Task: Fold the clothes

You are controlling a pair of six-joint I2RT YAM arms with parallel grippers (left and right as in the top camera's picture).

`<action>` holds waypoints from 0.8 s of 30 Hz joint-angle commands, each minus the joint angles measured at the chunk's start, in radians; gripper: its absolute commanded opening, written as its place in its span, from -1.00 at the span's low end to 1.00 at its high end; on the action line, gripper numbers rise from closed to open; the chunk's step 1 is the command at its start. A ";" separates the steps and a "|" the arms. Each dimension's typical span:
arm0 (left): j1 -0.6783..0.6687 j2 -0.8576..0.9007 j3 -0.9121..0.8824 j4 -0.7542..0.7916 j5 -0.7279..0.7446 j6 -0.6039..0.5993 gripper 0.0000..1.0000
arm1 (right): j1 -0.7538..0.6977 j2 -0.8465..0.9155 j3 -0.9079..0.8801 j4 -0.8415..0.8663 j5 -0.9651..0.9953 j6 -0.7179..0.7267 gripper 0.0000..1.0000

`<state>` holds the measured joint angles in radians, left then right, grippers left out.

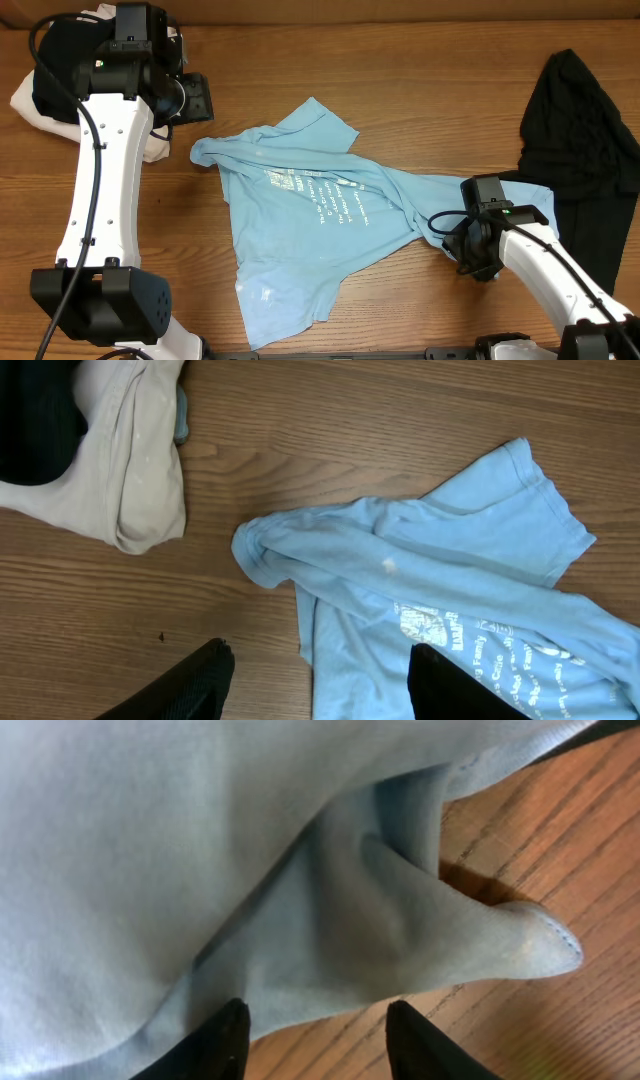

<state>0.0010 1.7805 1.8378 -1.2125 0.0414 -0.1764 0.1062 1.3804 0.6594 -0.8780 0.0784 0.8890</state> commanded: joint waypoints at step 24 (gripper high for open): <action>0.005 -0.002 -0.013 0.025 -0.056 0.024 0.24 | 0.005 0.006 0.154 -0.099 -0.001 -0.179 -0.92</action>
<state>0.0010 1.7805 1.8359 -1.1934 0.0120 -0.1761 0.1062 1.4227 0.7208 -0.9623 0.0769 0.7795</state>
